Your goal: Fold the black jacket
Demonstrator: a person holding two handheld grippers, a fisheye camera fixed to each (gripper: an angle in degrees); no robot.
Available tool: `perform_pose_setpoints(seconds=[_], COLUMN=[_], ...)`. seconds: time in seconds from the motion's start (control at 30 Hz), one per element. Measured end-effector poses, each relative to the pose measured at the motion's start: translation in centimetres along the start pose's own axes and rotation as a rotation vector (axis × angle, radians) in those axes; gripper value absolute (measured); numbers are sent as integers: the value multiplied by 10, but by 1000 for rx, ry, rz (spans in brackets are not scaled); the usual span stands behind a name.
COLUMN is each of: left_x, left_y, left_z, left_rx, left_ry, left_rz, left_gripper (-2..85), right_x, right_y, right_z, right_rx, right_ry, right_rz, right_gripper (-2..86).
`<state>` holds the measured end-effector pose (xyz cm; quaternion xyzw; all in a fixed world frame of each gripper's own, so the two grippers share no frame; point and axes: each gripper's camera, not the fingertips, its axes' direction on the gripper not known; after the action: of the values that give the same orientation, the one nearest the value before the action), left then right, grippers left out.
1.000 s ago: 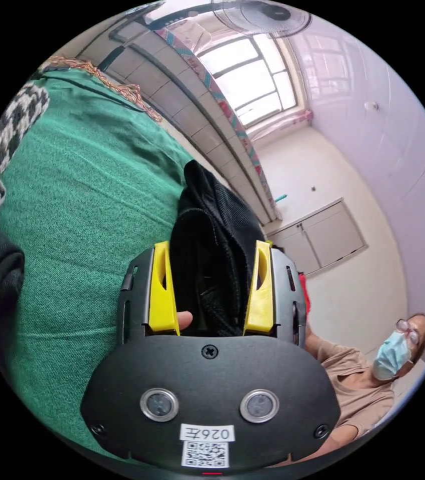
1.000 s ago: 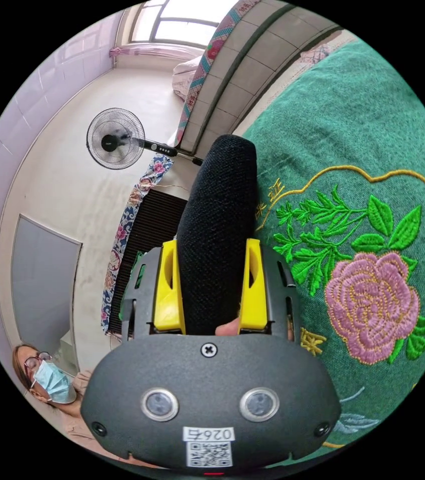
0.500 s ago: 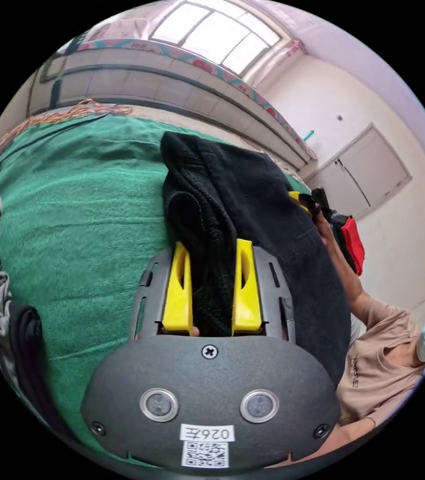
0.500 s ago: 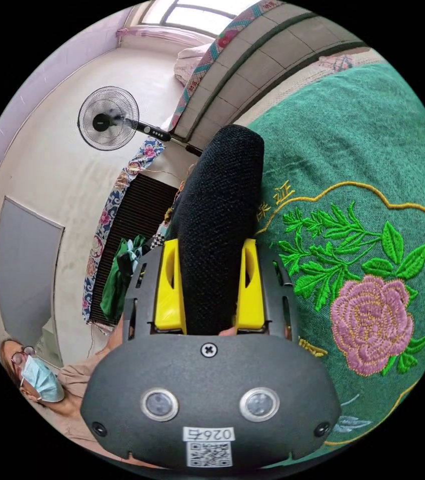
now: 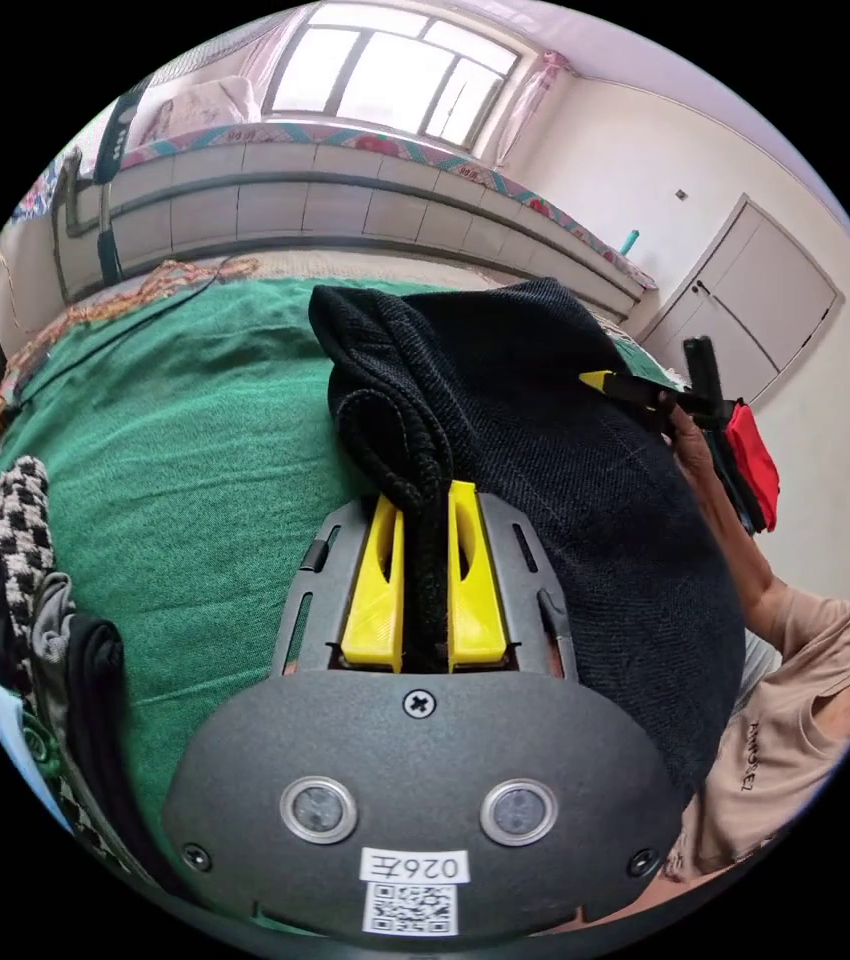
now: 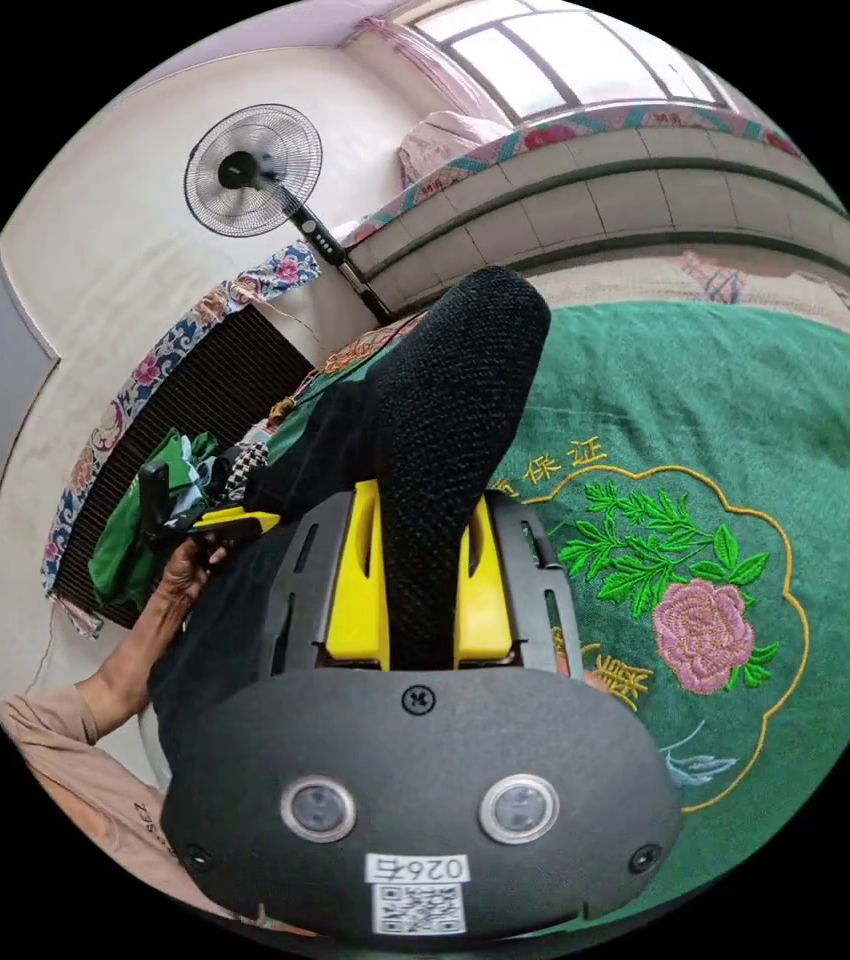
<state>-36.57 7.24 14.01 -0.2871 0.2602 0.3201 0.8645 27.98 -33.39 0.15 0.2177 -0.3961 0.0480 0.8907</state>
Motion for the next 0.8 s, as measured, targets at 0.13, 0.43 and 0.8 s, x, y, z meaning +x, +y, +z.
perform_pose_setpoints(seconds=[0.13,0.43,0.8], left_x=[29,124,170], left_y=[22,123,309], left_z=[-53,-266,-620], left_rx=[130,603,907], left_ry=[3,-106,-532], left_rz=[62,216,206], left_gripper=[64,63,62], right_x=[-130,-393,-561], right_y=[-13,-6,-89], right_z=[-96,-312,-475], right_rx=[182,543,824], right_ry=[276,628,103], right_rz=[-270,-725,-935], right_gripper=[61,58,58])
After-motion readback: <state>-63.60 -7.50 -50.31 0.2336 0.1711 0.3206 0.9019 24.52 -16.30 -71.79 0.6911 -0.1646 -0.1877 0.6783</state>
